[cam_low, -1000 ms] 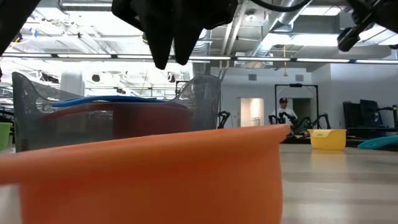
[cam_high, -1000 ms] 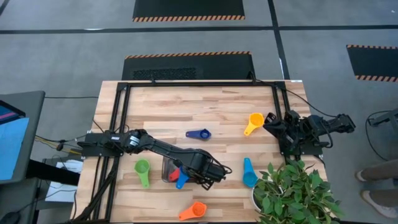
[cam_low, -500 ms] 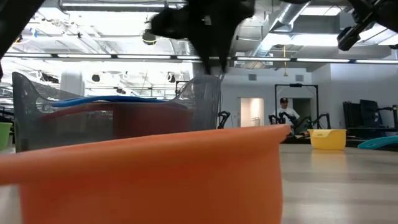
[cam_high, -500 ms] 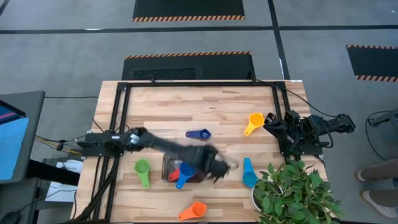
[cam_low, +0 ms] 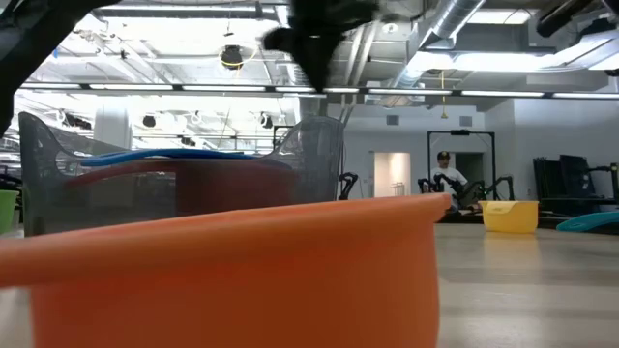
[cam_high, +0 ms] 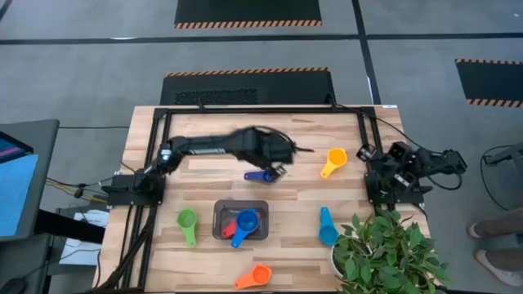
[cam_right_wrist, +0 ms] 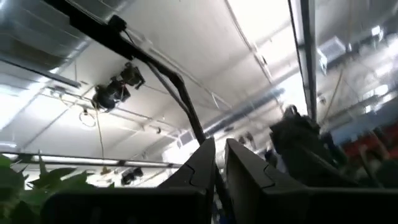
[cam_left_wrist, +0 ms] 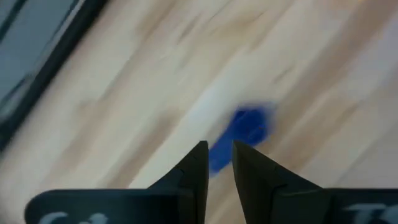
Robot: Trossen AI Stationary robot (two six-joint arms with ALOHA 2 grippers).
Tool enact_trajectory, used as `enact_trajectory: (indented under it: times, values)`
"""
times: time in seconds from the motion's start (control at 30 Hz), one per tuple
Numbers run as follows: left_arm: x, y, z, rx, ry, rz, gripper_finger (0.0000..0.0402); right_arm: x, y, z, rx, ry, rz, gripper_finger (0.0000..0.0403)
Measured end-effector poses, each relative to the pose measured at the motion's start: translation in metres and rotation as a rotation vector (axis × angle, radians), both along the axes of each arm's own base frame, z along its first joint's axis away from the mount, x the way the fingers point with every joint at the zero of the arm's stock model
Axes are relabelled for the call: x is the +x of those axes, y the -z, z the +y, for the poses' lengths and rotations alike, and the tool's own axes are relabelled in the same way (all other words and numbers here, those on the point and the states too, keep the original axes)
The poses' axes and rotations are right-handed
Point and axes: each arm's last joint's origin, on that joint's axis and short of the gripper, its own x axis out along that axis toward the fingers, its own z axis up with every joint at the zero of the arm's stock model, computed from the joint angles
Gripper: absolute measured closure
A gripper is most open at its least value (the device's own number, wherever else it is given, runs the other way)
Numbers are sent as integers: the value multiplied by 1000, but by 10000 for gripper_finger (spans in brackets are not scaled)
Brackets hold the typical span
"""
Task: Nest measuring cups in basket
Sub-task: Stack the yellow measuring cup on top of the blue measuring cup in the bin
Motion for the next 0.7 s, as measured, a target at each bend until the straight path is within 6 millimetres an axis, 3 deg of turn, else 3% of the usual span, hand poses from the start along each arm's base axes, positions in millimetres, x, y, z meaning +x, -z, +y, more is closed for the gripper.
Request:
enact_trajectory:
  times: [0.13, 0.33, 0.57, 0.7]
  values:
    - [-17, -10, 21, -62, 11, 10, 340, 0, -3, -3, 6, 127, 15, 339]
    - [-51, -23, 31, 59, 138, 119, 340, 19, -11, -6, 39, 372, 328, 339]
    - [-131, -32, 37, 171, 74, 164, 340, 55, -42, -3, -42, 476, 507, 339]
    - [-172, -28, 36, 221, -14, -4, 340, 81, -48, -5, -103, 526, 721, 339]
